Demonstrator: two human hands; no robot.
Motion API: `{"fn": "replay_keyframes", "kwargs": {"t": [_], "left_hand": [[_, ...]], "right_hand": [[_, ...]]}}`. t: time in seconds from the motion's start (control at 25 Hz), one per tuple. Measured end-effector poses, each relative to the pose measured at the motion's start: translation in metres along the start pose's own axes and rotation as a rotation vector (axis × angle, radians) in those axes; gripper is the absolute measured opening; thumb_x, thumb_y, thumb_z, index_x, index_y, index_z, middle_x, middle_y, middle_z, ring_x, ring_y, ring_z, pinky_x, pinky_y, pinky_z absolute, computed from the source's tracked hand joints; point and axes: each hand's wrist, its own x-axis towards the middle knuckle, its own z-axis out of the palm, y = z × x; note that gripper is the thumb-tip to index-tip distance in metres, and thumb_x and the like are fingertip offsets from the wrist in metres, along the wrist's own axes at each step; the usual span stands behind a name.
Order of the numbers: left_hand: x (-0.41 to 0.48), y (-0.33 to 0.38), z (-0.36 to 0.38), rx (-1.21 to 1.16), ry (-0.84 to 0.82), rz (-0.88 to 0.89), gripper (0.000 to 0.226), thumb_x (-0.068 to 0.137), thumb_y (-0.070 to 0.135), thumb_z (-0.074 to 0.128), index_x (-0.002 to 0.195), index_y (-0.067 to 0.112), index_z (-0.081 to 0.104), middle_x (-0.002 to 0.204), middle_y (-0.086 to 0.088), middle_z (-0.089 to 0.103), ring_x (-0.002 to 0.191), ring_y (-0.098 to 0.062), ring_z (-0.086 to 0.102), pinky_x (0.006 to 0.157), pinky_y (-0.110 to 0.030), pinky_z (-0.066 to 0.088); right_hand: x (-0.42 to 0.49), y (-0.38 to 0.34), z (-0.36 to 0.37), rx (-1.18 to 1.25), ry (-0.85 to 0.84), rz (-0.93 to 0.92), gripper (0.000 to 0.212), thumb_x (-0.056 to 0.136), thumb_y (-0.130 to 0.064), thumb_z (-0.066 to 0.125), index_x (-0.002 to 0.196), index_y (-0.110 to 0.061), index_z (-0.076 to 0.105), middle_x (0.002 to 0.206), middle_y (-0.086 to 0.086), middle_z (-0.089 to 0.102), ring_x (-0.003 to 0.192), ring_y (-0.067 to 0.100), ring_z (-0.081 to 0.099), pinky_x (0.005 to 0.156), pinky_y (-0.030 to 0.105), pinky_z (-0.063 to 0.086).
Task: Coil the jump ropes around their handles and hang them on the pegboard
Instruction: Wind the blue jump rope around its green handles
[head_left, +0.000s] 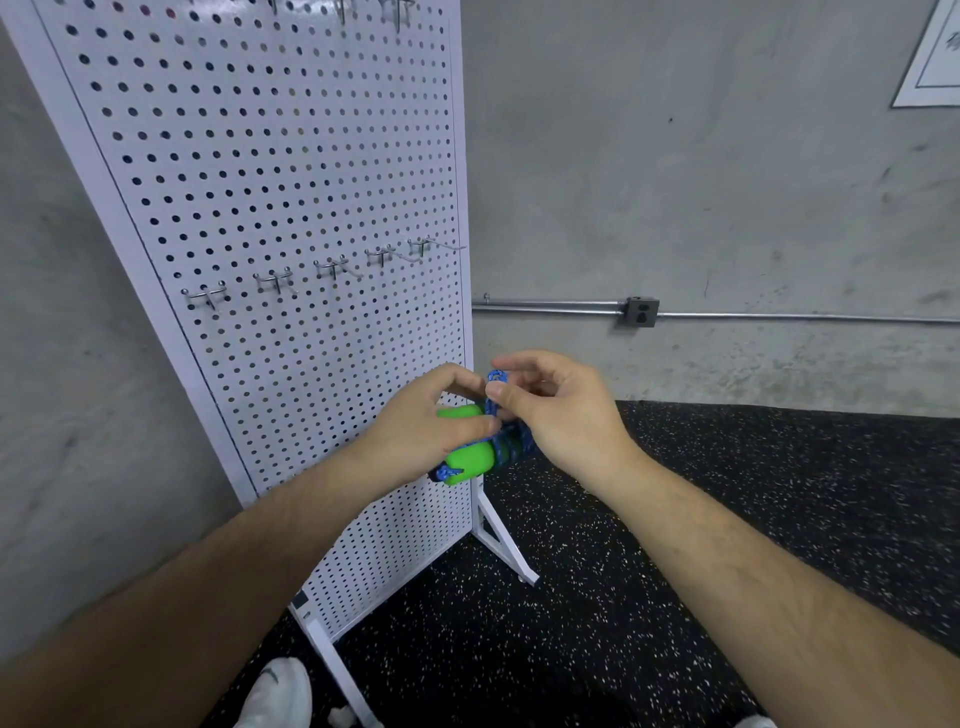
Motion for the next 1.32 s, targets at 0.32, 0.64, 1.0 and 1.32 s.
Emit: {"fn": "replay_keyframes", "kwargs": {"t": [0.32, 0.64, 1.0, 1.32], "left_hand": [[0.007, 0.001, -0.004, -0.091, 0.083, -0.032, 0.008, 0.087, 0.025, 0.079, 0.085, 0.019, 0.074, 0.094, -0.017, 0.073, 0.074, -0.024, 0.065, 0.071, -0.040, 0.053], [-0.001, 0.030, -0.045, -0.032, 0.189, 0.061, 0.007, 0.087, 0.023, 0.078, 0.082, 0.021, 0.075, 0.083, -0.003, 0.074, 0.070, -0.013, 0.066, 0.068, -0.030, 0.055], [-0.018, 0.115, -0.190, 0.189, 0.533, 0.277, 0.009, 0.088, 0.025, 0.076, 0.081, 0.027, 0.071, 0.079, 0.010, 0.072, 0.063, -0.003, 0.061, 0.060, -0.021, 0.050], [-0.007, 0.165, -0.275, 0.290, 0.692, 0.349, 0.013, 0.086, 0.014, 0.078, 0.075, 0.020, 0.073, 0.075, 0.008, 0.070, 0.064, 0.005, 0.060, 0.061, -0.010, 0.047]], "right_hand": [[0.004, 0.002, 0.000, 0.013, -0.040, -0.032, 0.028, 0.091, -0.007, 0.071, 0.099, -0.034, 0.070, 0.095, 0.005, 0.068, 0.082, 0.015, 0.066, 0.083, 0.032, 0.059], [0.018, -0.032, 0.015, -0.270, -0.073, -0.262, 0.022, 0.095, -0.020, 0.066, 0.113, -0.031, 0.071, 0.102, -0.016, 0.063, 0.092, 0.002, 0.061, 0.086, 0.018, 0.049], [0.087, -0.176, 0.095, -0.151, -0.147, -0.518, 0.017, 0.096, -0.024, 0.065, 0.112, -0.027, 0.066, 0.101, -0.010, 0.066, 0.096, 0.007, 0.064, 0.090, 0.032, 0.054], [0.130, -0.255, 0.154, -0.046, -0.123, -0.591, 0.012, 0.097, -0.020, 0.063, 0.107, -0.026, 0.061, 0.099, -0.009, 0.063, 0.092, 0.007, 0.061, 0.085, 0.025, 0.053]]}}
